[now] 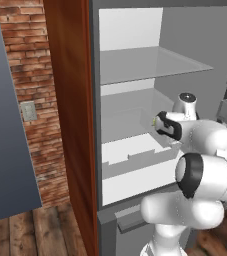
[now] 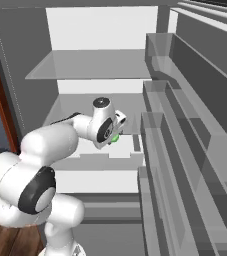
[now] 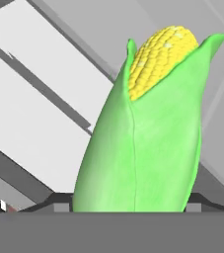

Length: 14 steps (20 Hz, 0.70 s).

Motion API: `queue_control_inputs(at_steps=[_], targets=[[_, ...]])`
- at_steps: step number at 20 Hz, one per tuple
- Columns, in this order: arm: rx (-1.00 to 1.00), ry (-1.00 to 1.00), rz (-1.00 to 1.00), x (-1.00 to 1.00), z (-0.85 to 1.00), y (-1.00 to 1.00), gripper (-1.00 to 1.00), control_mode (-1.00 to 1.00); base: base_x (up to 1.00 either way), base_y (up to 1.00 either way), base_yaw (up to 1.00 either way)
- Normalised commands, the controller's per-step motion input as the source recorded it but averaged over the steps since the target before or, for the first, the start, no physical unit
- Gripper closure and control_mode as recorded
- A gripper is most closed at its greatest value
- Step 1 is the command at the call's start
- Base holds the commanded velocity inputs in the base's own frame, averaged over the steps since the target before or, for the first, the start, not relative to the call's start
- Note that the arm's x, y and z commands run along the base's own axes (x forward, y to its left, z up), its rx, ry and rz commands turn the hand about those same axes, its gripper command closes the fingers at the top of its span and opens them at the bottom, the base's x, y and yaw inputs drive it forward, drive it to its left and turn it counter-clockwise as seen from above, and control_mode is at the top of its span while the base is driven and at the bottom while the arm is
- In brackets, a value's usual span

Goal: Place one corn and one fish in each tupperware on the nearby counter, to pack two identical lunches.

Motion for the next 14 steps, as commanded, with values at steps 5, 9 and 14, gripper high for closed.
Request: queue_control_inputs(at_steps=[5,9,14], targets=[[0.02,0.0,0.0,-1.0,0.67,0.27,1.0,-1.0,0.0,0.0,0.0],[0.07,0.0,0.0,-1.0,0.7,0.16,1.0,-1.0,0.0,0.0,0.0],[0.05,-0.01,-0.02,-1.0,0.49,0.25,1.0,-1.0,0.0,0.0,0.0]])
